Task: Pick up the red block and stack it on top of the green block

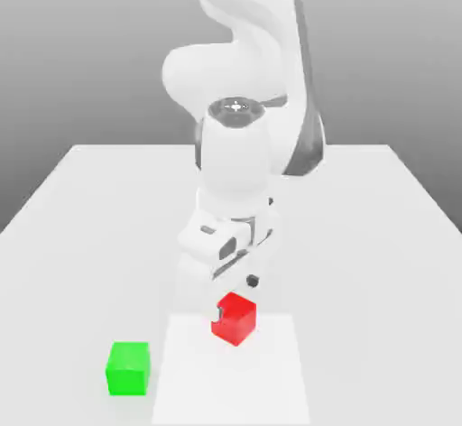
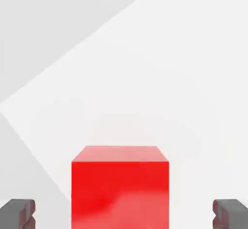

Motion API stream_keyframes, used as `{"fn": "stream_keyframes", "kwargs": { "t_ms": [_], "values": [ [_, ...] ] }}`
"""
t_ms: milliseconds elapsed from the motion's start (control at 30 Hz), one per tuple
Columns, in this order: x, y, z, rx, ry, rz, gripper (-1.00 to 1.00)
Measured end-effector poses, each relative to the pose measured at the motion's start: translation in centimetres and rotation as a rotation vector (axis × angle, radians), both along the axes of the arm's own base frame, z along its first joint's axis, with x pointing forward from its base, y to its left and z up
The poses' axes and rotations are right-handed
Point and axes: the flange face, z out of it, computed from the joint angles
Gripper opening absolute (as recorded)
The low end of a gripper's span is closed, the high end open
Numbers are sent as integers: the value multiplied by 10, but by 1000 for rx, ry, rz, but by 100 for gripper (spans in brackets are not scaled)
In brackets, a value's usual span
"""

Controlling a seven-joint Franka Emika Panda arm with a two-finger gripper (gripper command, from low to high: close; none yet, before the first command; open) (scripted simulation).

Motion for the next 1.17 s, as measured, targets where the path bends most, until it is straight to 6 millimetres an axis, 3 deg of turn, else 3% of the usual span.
{"fn": "stream_keyframes", "kwargs": {
  "t_ms": [33, 67, 300, 567, 633, 867, 1033, 1067, 1167],
  "values": [
    [-1, 0, -9, 0, 0, -1, 0],
    [-1, 0, -14, 0, 0, -1, -100],
    [-2, 0, -15, 0, 2, -1, -100],
    [2, -5, 45, 2, 2, -17, -100],
    [18, -26, 54, 4, 3, -84, -100],
    [73, -140, 81, 3, 2, -371, -100],
    [82, -146, 33, 2, 2, -384, -100],
    [81, -146, 25, 1, 3, -385, 100],
    [81, -146, 25, 1, 3, -385, 100]
  ]
}}
